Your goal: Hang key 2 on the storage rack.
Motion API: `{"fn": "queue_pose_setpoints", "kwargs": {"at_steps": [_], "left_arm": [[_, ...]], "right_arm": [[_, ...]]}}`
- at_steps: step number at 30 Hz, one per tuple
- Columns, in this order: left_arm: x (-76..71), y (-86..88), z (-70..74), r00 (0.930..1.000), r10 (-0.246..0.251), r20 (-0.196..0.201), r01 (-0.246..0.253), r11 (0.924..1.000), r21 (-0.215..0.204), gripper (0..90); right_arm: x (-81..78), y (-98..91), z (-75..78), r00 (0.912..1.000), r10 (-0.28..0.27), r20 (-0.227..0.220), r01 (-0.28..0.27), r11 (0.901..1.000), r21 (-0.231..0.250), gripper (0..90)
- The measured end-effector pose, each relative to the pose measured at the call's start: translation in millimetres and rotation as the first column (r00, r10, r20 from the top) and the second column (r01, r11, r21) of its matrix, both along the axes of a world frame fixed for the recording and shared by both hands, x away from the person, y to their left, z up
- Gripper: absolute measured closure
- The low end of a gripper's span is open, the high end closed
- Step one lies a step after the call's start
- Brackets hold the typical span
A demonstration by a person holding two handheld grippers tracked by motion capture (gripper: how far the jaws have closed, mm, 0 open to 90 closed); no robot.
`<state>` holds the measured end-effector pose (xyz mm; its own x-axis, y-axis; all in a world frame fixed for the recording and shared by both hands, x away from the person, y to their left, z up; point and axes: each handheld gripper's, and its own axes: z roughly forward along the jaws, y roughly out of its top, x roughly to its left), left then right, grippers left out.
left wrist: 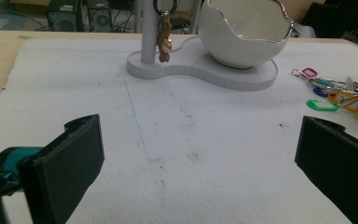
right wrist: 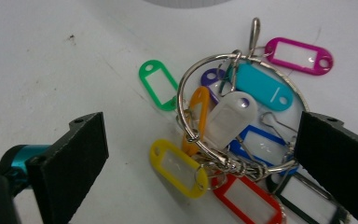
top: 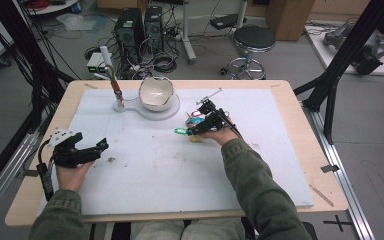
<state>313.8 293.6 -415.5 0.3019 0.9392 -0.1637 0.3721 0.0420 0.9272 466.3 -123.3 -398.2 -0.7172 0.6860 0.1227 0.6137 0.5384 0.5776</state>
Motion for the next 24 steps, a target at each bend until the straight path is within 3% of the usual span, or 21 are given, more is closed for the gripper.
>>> {"fn": "queue_pose_setpoints", "kwargs": {"at_steps": [5, 7, 14, 18, 24], "left_arm": [[0.0, 0.1, 0.0, 1.0, 0.0, -0.001, 0.0, 1.0, 0.0, 1.7], [0.1, -0.2, -0.1, 1.0, 0.001, 0.001, -0.001, 1.0, -0.002, 1.7], [0.3, -0.4, -0.3, 1.0, 0.001, 0.001, -0.001, 1.0, -0.001, 1.7], [0.3, -0.4, -0.3, 1.0, 0.0, 0.001, 0.0, 1.0, -0.001, 1.7], [0.4, -0.4, -0.3, 1.0, -0.001, 0.001, 0.001, 1.0, -0.001, 1.7]], "right_arm": [[1.1, 4.1, -4.6, 0.9997, 0.022, -0.008, -0.022, 0.9998, -0.005, 7.1], [1.0, 4.6, -6.4, 0.9989, 0.045, -0.014, -0.045, 0.9988, -0.016, 17.3], [-1.5, 9.6, -9.3, 0.9959, 0.09, 0.009, -0.089, 0.9943, -0.059, 36.1], [-1.3, 11.1, -12.8, 0.9952, 0.098, -0.003, -0.098, 0.9922, -0.077, 43.6], [-0.5, 10.6, -13.4, 0.9964, 0.082, 0.021, -0.079, 0.9922, -0.096, 60.7]]}}
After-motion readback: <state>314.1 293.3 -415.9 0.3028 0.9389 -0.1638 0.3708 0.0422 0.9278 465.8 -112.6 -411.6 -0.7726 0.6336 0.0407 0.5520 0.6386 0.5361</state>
